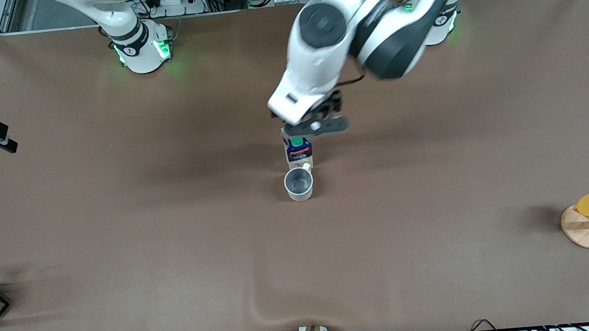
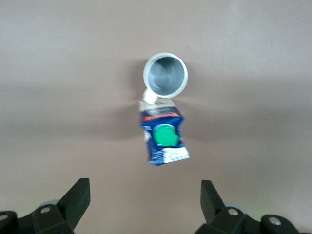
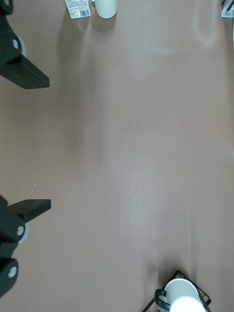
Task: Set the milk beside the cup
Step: 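Open the left gripper and withdraw it from the milk carton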
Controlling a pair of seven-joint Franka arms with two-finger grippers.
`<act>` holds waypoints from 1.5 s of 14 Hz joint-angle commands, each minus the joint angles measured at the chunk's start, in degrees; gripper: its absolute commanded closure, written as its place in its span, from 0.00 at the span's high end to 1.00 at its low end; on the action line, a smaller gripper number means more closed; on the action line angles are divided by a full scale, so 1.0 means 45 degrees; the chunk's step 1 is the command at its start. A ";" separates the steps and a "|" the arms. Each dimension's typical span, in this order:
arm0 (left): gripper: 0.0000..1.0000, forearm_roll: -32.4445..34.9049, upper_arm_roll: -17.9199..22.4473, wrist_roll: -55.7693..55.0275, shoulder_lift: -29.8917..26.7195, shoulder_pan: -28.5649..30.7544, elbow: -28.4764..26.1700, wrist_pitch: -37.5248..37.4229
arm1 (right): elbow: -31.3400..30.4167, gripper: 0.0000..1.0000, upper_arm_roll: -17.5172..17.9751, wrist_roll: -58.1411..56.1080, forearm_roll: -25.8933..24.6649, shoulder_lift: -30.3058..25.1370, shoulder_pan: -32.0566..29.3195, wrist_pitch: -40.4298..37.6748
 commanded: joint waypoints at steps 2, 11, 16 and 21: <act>1.00 0.0079 0.0041 0.1009 -0.1843 0.2062 -0.0504 -0.1271 | -0.0250 1.00 0.0383 -0.0235 -0.0223 -0.0351 -0.0313 0.0395; 1.00 0.0059 0.0001 0.3274 -0.3701 0.6187 -0.1656 -0.2485 | -0.0230 1.00 -0.0083 0.0410 -0.0224 -0.0292 0.0332 0.0397; 1.00 0.0175 0.1170 0.5563 -0.5049 0.6972 -0.3744 -0.2350 | -0.0288 1.00 -0.0222 0.0409 -0.0497 -0.0292 0.0351 0.0319; 1.00 0.0586 0.1740 0.7070 -0.5109 0.6914 -0.3669 -0.2876 | -0.0269 1.00 -0.0241 0.1171 -0.0536 -0.0292 0.0527 0.0280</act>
